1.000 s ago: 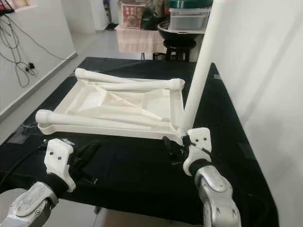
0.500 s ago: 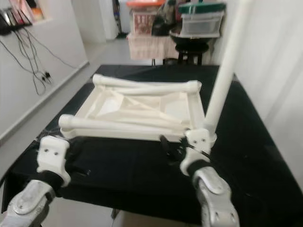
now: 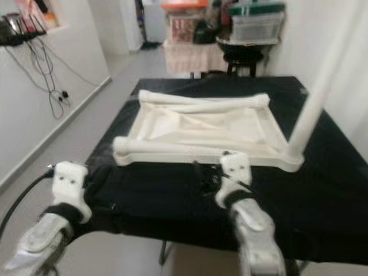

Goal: Building children table

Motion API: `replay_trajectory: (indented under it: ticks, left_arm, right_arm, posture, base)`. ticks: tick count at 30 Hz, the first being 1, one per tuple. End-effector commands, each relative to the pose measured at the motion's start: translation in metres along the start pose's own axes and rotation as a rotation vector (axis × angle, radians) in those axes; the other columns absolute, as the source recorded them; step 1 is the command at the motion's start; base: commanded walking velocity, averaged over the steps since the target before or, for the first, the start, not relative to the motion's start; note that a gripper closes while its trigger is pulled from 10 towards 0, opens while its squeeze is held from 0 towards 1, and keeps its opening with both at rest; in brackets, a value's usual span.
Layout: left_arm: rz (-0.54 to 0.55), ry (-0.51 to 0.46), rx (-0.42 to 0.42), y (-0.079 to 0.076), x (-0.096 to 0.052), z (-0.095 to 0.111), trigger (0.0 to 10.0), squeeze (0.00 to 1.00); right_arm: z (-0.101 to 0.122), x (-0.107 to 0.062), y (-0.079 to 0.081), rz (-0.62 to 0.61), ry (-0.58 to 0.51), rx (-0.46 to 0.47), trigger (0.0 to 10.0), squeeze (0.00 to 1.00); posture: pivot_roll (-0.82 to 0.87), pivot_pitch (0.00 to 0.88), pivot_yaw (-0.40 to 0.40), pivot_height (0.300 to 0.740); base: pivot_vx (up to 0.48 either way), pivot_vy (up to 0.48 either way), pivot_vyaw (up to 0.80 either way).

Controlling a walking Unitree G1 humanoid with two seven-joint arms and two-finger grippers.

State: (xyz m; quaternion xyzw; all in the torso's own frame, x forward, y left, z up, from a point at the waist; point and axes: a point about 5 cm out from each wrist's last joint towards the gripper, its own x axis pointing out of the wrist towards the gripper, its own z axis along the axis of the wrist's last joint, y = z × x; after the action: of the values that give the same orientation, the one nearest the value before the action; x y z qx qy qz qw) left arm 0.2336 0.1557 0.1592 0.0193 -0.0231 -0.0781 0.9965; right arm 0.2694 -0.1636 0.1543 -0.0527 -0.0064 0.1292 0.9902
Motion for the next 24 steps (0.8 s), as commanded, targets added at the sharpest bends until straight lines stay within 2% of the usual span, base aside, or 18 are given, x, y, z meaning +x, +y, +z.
replay_trajectory:
  ticks: [1, 4, 8, 11, 14, 15, 24]
  left_arm:
    - [-0.034, -0.010, -0.015, -0.003, 0.003, 0.001, 10.0, 0.00]
    - [-0.032, -0.019, -0.021, -0.003, 0.004, 0.002, 10.0, 0.00]
    - [-0.004, -0.039, -0.034, 0.001, 0.007, 0.004, 10.0, 0.00]
    - [-0.002, -0.058, -0.043, 0.002, 0.009, 0.007, 10.0, 0.00]
    - [-0.004, -0.061, -0.045, 0.002, 0.009, 0.007, 10.0, 0.00]
    - [-0.005, -0.074, -0.064, 0.004, 0.010, 0.008, 10.0, 1.00]
    - [-0.033, -0.096, -0.089, 0.004, 0.015, 0.009, 10.0, 1.00]
  right_arm:
    - [-0.003, 0.002, -0.006, -0.038, 0.009, -0.014, 10.0, 0.00]
    - [-0.004, 0.004, -0.007, -0.039, 0.009, -0.015, 10.0, 0.00]
    - [-0.003, 0.011, -0.010, -0.058, -0.001, -0.026, 10.0, 0.00]
    - [0.001, 0.020, -0.019, -0.106, -0.021, -0.042, 10.0, 0.00]
    - [0.001, 0.021, -0.020, -0.114, -0.024, -0.041, 10.0, 0.00]
    - [0.000, 0.023, -0.021, -0.118, -0.021, -0.028, 10.0, 0.00]
    - [-0.002, 0.028, -0.021, -0.117, -0.020, -0.024, 10.0, 0.00]
  posture:
    - [-0.06, 0.000, 0.051, 0.740]
    - [-0.06, 0.000, 0.048, 0.740]
    - [-0.06, 0.000, 0.046, 0.740]
    - [-0.06, 0.000, 0.047, 0.740]
    - [-0.06, 0.000, 0.047, 0.740]
    - [-0.05, 0.000, 0.045, 0.740]
    - [-0.06, 0.000, 0.041, 0.740]
  base:
    - [0.000, 0.480, 0.00]
    - [0.000, 0.480, 0.00]
    - [0.000, 0.000, 0.00]
    - [0.000, 0.000, 0.00]
    - [0.000, 0.000, 0.00]
    - [0.000, 0.000, 0.00]
    - [0.000, 0.000, 0.00]
